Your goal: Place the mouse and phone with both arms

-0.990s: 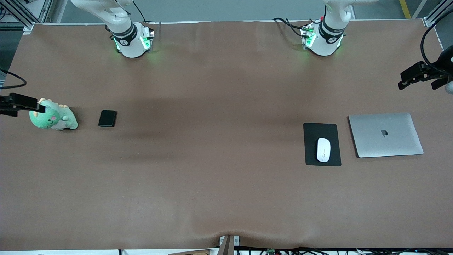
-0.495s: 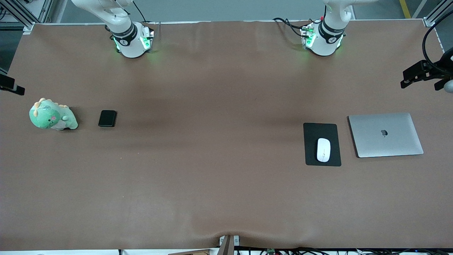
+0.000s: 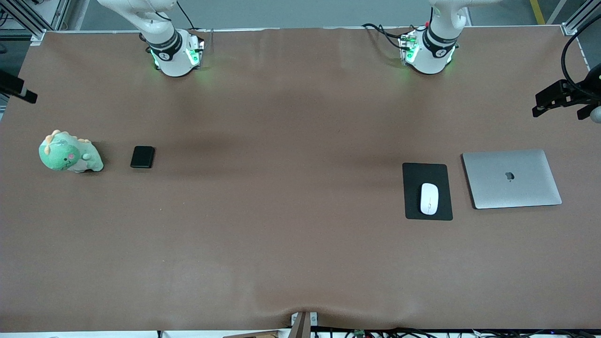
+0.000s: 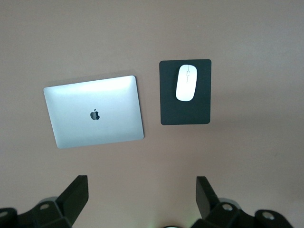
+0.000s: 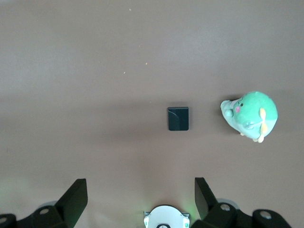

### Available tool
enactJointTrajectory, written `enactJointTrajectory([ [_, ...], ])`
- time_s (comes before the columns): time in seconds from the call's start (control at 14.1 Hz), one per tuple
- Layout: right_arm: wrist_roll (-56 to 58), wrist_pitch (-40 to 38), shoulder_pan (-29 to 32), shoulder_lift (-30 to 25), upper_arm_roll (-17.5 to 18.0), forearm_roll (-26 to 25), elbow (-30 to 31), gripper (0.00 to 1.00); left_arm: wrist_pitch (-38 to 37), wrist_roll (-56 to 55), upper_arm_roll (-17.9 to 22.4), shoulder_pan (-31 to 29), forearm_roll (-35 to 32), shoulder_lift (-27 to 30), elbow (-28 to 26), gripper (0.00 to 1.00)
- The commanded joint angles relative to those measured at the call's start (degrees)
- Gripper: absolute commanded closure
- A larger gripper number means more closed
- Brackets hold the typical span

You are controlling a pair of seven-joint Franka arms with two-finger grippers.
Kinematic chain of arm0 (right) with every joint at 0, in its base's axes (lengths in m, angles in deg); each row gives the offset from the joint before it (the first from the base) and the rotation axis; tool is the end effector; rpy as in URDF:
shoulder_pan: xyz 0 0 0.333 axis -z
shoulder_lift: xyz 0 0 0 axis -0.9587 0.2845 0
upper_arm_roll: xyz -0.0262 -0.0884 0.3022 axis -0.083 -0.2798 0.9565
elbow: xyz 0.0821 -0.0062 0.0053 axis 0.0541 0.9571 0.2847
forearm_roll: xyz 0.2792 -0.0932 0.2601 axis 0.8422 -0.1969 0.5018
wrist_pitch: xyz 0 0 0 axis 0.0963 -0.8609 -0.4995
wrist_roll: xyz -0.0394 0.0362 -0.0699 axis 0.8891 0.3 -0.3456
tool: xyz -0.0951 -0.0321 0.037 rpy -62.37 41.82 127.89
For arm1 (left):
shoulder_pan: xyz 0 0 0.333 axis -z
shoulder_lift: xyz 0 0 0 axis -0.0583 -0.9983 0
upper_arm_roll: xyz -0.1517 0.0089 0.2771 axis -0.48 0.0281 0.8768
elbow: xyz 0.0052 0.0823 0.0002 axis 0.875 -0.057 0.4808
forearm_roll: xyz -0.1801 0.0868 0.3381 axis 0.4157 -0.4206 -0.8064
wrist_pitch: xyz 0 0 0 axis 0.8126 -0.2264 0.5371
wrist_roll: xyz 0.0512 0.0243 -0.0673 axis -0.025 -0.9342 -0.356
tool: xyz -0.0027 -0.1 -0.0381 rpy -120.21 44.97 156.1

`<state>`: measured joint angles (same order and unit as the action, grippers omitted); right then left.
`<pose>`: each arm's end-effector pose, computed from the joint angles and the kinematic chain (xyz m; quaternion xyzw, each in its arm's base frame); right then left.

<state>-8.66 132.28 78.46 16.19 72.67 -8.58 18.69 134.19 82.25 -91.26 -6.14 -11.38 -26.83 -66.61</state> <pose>0.5126 -0.0701 0.6812 -0.9956 0.0345 0.0515 0.0705 0.5373 0.0122 0.6377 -0.9989 0.0442 0.0158 0.0040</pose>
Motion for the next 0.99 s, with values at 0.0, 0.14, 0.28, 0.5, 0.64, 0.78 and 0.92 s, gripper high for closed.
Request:
enactJointTrajectory([
  [0.0,-0.99,0.73,0.20,-4.23,0.90,-0.80,5.69,0.00,-0.62,-1.04,-0.25,-0.28,0.00,0.64,0.27,0.00],
  [0.14,-0.82,0.19,-0.41,-4.32,0.81,-0.97,5.52,0.00,-0.62,-1.48,-0.25,-0.28,0.18,0.73,0.18,0.00],
  [0.28,-0.47,0.55,-1.12,-3.62,0.81,-3.42,3.59,0.00,-0.62,-1.74,-0.25,-0.28,0.18,0.64,0.18,0.00],
  [0.5,-0.91,0.63,-3.58,-3.09,0.90,-6.15,2.53,0.00,-0.62,-1.83,-0.25,-0.37,0.27,0.64,0.27,0.00],
  [0.64,-0.91,0.81,-4.02,-2.66,0.90,-6.43,2.53,0.00,-0.62,-1.83,-0.25,-0.37,0.27,0.64,0.27,0.00],
  [0.78,-0.29,0.81,-4.02,-2.13,0.72,-6.16,2.44,0.00,-0.53,-1.83,-0.16,-0.37,0.27,0.55,0.27,0.00],
  [0.92,-0.38,0.81,-4.11,-2.12,0.72,-6.16,2.44,0.00,-0.53,-1.83,-0.25,-0.45,0.27,0.46,0.18,0.00],
])
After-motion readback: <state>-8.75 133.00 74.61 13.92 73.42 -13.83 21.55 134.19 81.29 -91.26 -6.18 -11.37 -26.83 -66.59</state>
